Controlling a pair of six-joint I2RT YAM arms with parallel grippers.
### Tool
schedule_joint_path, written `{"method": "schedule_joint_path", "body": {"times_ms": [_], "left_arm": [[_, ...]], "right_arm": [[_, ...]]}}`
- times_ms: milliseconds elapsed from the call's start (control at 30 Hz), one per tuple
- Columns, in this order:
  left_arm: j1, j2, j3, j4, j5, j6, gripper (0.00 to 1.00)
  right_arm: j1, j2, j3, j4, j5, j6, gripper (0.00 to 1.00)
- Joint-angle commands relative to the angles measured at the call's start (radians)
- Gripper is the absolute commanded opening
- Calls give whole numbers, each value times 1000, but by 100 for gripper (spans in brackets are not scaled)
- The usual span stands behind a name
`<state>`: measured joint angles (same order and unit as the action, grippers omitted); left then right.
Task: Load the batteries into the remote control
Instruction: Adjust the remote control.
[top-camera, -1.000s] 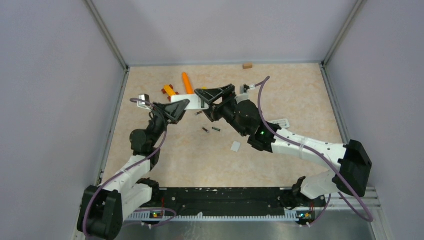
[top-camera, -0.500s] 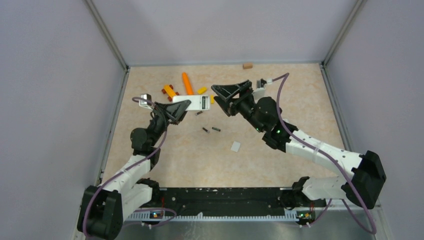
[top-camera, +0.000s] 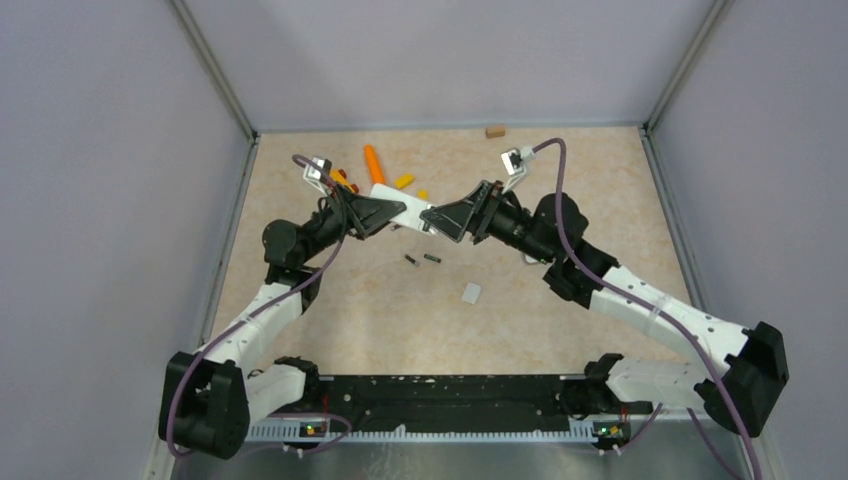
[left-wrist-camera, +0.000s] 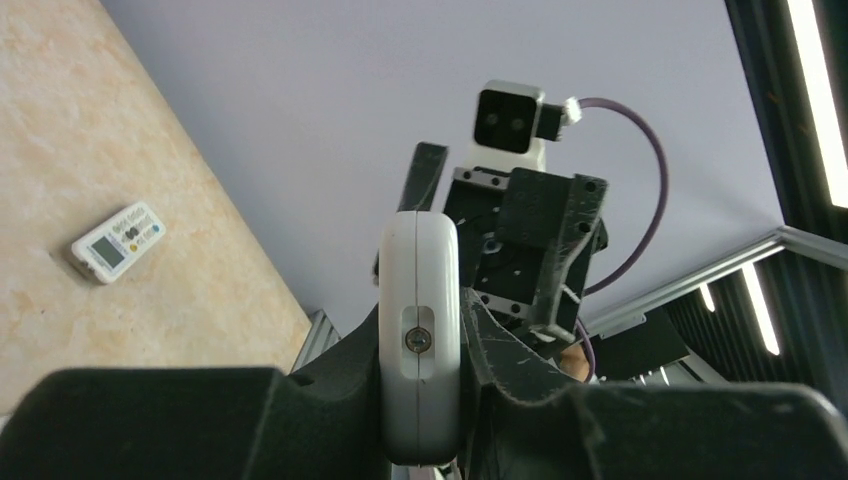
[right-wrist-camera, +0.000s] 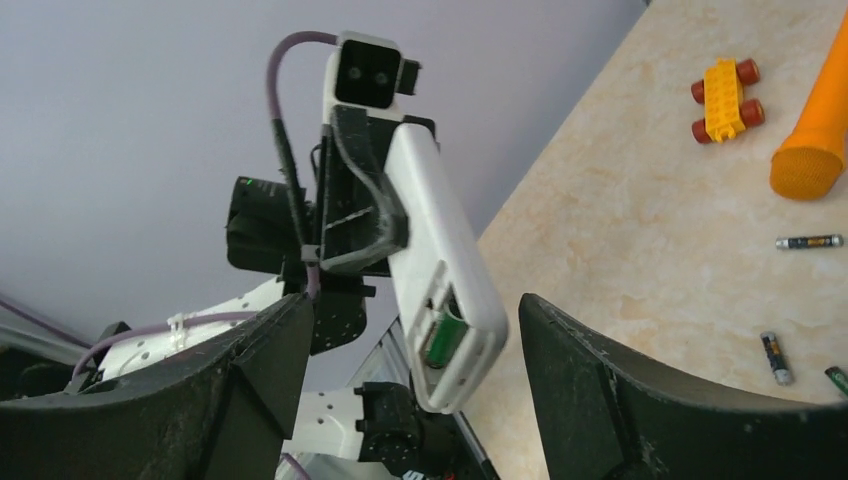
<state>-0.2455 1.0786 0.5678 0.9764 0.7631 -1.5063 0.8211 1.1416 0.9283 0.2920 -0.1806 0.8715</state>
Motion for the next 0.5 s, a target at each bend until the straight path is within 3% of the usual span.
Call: {"method": "schedule_joint_path", "body": {"times_ms": [0, 67, 467], "left_arm": [[-1, 11, 50, 36, 106, 43, 0], [-1, 15, 58, 38, 136, 51, 0], [-1, 7, 90, 26, 195, 43, 0]], "right_arm": [[-2, -72, -23, 44, -48, -126, 78], [-3, -85, -28, 37, -68, -146, 76], [-5, -76, -25, 39, -120, -151, 33]]}}
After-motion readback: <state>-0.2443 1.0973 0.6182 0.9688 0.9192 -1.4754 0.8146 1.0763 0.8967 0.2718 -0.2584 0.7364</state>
